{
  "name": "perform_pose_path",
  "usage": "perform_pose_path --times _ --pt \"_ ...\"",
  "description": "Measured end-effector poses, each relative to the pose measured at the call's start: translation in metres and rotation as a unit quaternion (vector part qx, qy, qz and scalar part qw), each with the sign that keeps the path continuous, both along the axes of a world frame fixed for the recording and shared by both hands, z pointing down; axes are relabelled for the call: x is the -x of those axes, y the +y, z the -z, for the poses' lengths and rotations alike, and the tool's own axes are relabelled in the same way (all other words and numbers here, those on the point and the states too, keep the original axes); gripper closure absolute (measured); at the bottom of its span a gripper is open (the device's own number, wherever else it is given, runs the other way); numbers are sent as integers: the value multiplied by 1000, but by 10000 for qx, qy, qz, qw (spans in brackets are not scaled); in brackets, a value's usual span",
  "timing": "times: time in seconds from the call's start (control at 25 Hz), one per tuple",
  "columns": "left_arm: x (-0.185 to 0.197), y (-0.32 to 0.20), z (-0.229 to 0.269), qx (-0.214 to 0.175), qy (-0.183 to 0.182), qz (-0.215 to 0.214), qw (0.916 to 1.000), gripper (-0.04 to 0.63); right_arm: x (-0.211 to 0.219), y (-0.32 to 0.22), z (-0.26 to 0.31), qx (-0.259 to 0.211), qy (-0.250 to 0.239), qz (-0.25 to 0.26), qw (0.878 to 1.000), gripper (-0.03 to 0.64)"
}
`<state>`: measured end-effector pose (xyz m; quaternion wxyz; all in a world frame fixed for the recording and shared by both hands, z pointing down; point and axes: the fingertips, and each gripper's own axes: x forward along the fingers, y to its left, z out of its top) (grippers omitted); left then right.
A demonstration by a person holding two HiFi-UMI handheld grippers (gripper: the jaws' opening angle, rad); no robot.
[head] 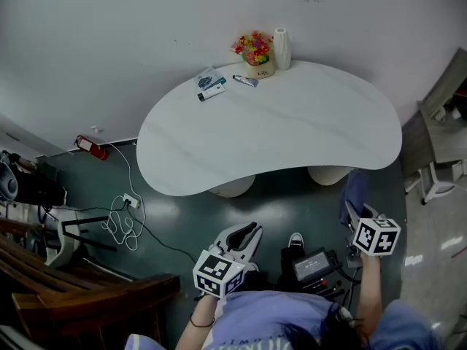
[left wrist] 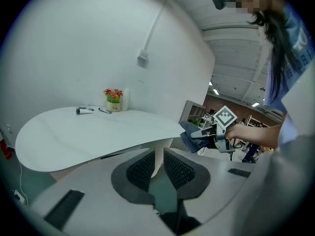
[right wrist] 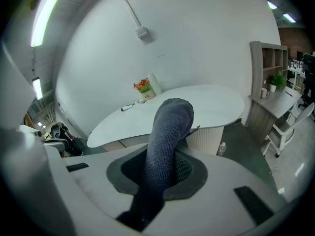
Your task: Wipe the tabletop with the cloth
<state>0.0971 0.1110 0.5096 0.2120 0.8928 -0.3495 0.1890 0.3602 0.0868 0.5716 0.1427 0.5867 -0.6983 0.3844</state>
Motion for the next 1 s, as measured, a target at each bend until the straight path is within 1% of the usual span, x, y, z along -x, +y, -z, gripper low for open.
perform_pose_path --times 0.2,0.32,0.44,0.56,0.76,1.0 --pt "63 34 -5 11 -66 -48 10000 534 69 41 28 -293 -74 71 9995 546" --pt "104 55 -6 -18 -91 15 10000 535 105 72 40 -410 -87 -42 9991 546" --pt "137 72 -4 -102 -56 46 9999 534 135 106 44 -442 -185 -203 9986 546" --pt "161 91 -3 -169 13 12 9999 534 159 142 40 -361 -164 -290 9988 546" --pt "180 118 -5 -152 168 19 9997 534 187 186 40 -216 -74 -238 9995 546" --pt "172 145 -2 -203 375 -1 9991 534 203 205 48 -295 -66 -79 9995 546"
